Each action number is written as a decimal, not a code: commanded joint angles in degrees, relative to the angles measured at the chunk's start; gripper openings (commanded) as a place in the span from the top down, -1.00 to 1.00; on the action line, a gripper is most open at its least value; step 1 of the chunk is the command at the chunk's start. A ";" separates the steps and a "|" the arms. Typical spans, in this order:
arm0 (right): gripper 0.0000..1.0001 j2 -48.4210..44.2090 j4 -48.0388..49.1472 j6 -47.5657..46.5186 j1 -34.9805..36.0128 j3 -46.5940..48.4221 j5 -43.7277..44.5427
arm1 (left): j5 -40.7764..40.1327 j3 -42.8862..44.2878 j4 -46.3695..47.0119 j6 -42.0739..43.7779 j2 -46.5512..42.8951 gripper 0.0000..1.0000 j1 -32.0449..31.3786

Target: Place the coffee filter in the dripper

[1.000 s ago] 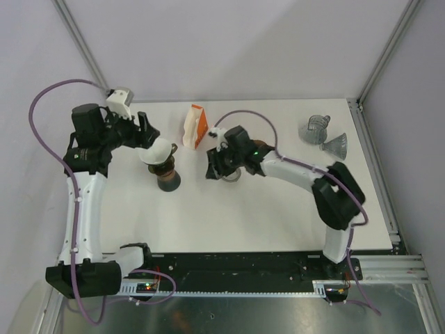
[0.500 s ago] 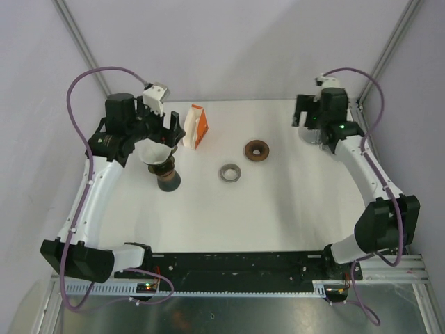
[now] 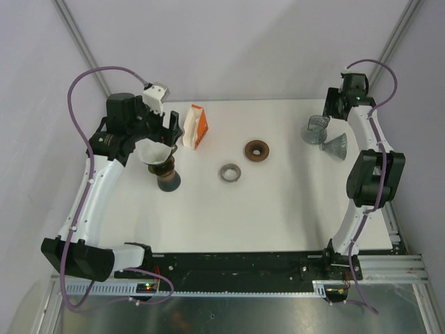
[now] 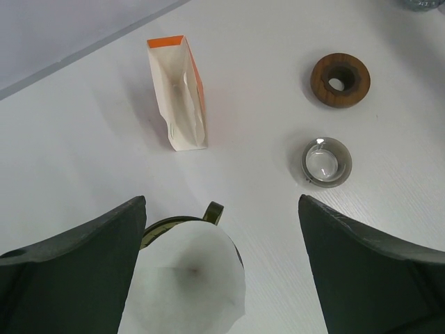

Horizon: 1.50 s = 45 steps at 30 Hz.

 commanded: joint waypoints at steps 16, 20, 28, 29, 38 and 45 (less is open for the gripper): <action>0.09 15.59 -6.53 -2.66 -0.02 11.90 -1.29 | -2.30 0.25 1.43 0.86 0.24 -0.91 -0.28; 0.22 17.17 -6.68 -3.54 0.37 12.73 -0.57 | -2.22 0.19 1.39 0.84 0.43 -0.91 -0.28; 0.95 16.21 -7.77 -4.31 1.67 13.12 -0.32 | -2.07 0.08 1.39 0.84 0.58 -0.91 -0.30; 0.97 15.47 -7.42 -4.37 1.93 12.35 -0.18 | -2.11 0.02 1.41 0.84 0.62 -0.91 -0.29; 1.00 2.50 -3.48 -4.13 4.71 0.99 0.12 | -1.31 -0.82 1.55 1.12 0.16 -0.92 -0.31; 1.00 -11.22 -0.15 -3.75 11.23 -8.85 0.77 | -0.58 -1.18 1.77 1.17 0.48 -0.92 -0.28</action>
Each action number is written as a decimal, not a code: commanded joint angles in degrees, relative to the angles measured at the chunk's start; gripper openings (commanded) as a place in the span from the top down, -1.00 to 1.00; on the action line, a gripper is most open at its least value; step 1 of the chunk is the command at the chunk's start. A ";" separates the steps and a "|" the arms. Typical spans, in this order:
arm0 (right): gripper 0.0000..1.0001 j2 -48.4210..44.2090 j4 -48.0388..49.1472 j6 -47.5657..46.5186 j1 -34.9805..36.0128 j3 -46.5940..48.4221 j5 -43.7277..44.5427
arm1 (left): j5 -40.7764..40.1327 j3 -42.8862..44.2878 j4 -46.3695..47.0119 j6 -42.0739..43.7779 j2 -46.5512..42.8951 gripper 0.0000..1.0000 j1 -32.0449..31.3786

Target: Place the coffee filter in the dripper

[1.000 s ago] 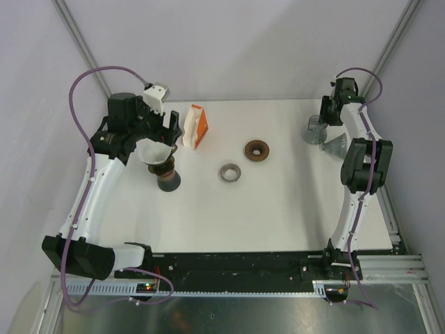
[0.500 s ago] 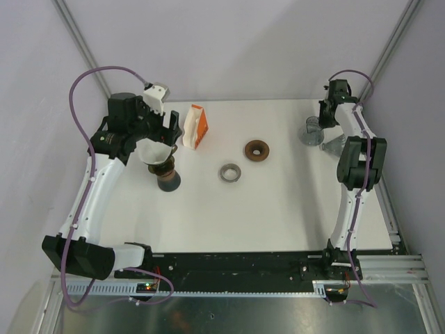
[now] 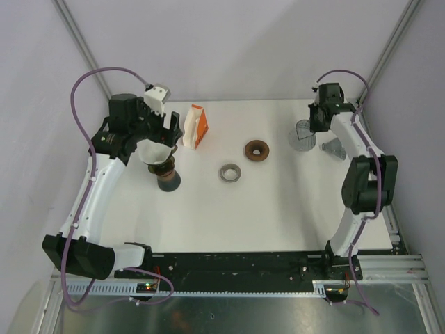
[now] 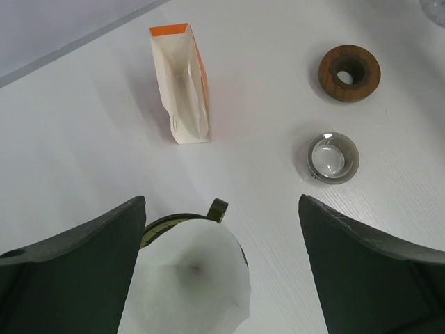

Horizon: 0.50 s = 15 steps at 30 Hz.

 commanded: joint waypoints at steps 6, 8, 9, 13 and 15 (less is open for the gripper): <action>1.00 -16.98 5.31 -2.59 14.33 -6.75 -2.02 | 1.02 -1.08 1.85 1.12 -0.04 -0.92 -0.30; 1.00 -18.09 4.77 -3.43 18.01 -7.97 -4.14 | 1.01 -1.27 1.95 1.09 -0.10 -0.92 -0.29; 1.00 -18.49 4.27 -3.84 19.70 -8.41 -4.93 | 0.99 -1.36 1.93 1.17 -0.17 -0.93 -0.29; 1.00 -19.70 2.63 -6.62 27.69 -10.38 -9.32 | 0.82 -1.57 1.92 1.32 -0.58 -0.93 -0.28; 1.00 -20.15 2.63 -7.58 31.92 -11.75 -12.11 | 0.78 -1.68 1.97 1.34 -0.63 -0.93 -0.30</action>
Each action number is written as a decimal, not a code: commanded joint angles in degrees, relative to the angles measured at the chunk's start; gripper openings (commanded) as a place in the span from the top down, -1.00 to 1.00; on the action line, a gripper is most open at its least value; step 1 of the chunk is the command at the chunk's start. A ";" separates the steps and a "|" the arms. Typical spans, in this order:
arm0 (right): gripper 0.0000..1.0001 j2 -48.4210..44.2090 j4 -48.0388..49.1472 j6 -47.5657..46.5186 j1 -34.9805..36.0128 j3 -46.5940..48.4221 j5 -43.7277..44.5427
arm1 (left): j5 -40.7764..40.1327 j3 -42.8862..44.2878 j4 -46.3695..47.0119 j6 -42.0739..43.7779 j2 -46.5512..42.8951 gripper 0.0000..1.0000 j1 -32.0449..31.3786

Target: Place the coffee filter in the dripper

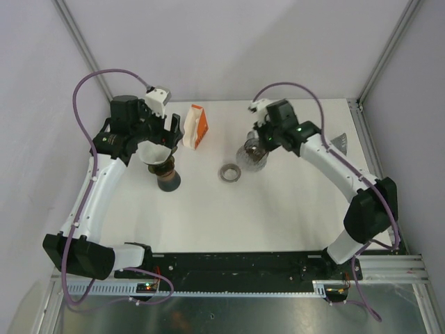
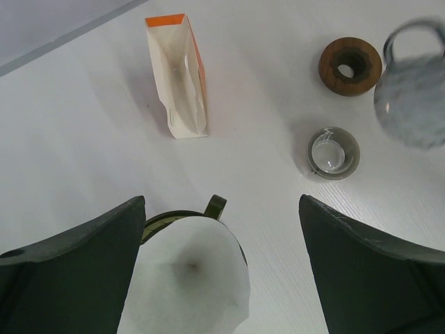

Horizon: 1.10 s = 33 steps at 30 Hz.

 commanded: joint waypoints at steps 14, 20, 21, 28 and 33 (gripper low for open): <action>1.00 3.25 4.33 -4.70 23.17 -7.34 -5.15 | 0.32 -0.96 1.90 1.52 -0.92 -0.93 -0.23; 1.00 6.14 6.62 -4.22 24.41 -8.71 -3.10 | -0.06 -1.04 1.86 1.71 -1.05 -0.93 -0.20; 1.00 6.44 6.92 -4.36 24.70 -8.88 -2.73 | -0.05 -1.06 1.84 1.73 -1.01 -0.93 -0.20; 1.00 7.91 7.30 -4.30 25.64 -9.49 -1.40 | -0.04 -0.87 1.86 1.75 -0.63 -0.93 -0.20; 0.73 8.32 7.47 -4.20 25.68 -9.66 -0.99 | -0.05 -0.78 1.87 1.72 -0.54 -0.93 -0.20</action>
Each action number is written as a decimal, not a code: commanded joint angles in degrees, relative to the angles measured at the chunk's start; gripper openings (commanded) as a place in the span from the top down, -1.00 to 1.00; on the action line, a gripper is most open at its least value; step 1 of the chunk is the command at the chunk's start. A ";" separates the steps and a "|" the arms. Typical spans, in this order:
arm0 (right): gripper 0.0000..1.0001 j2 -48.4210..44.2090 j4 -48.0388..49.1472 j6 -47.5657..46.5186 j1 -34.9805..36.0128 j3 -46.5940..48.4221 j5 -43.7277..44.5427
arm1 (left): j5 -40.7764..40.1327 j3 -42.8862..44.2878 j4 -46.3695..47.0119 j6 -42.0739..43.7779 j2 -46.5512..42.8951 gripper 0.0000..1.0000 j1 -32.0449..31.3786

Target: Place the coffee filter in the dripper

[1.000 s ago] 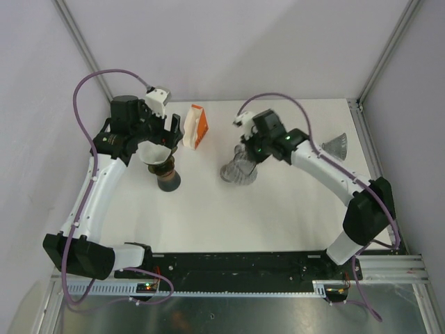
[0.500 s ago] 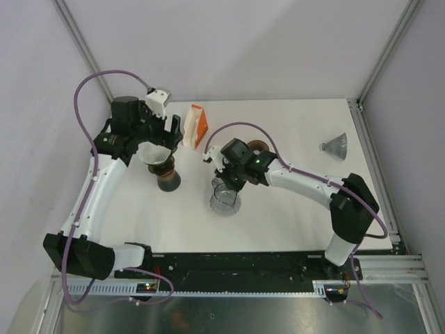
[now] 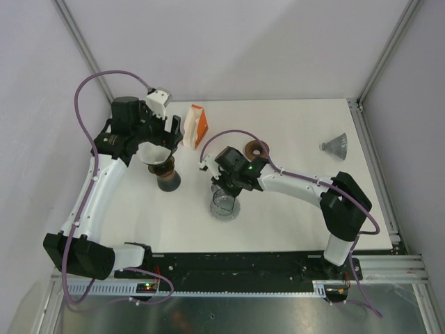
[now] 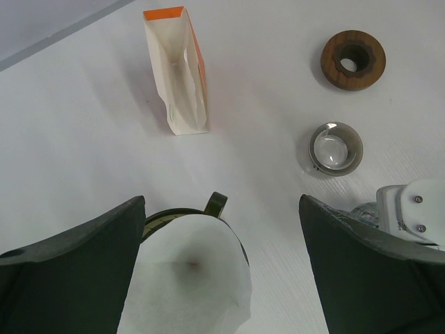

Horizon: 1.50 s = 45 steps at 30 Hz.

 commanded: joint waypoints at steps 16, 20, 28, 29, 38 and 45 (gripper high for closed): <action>0.16 -6.78 4.60 0.03 -0.34 0.15 -0.55 | -0.39 0.38 1.60 1.20 -0.75 -0.93 -0.19; -0.70 -11.54 7.32 1.12 -3.05 0.19 -1.89 | -0.30 0.38 1.69 1.22 -0.56 -0.94 -0.19; -0.99 -8.66 14.14 10.28 -14.20 0.19 -3.08 | -0.59 0.26 1.67 1.23 -0.77 -0.94 -0.19; -0.99 -7.20 14.41 10.56 -14.49 0.26 -1.50 | -0.69 0.19 1.68 1.26 -0.78 -0.94 -0.19; -0.45 4.47 10.22 13.74 -14.84 5.10 7.33 | -0.83 0.12 1.67 1.46 0.06 -0.94 -0.21; -0.27 11.43 7.78 13.46 -13.95 8.55 6.07 | -0.99 0.10 1.68 1.54 0.44 -0.94 -0.20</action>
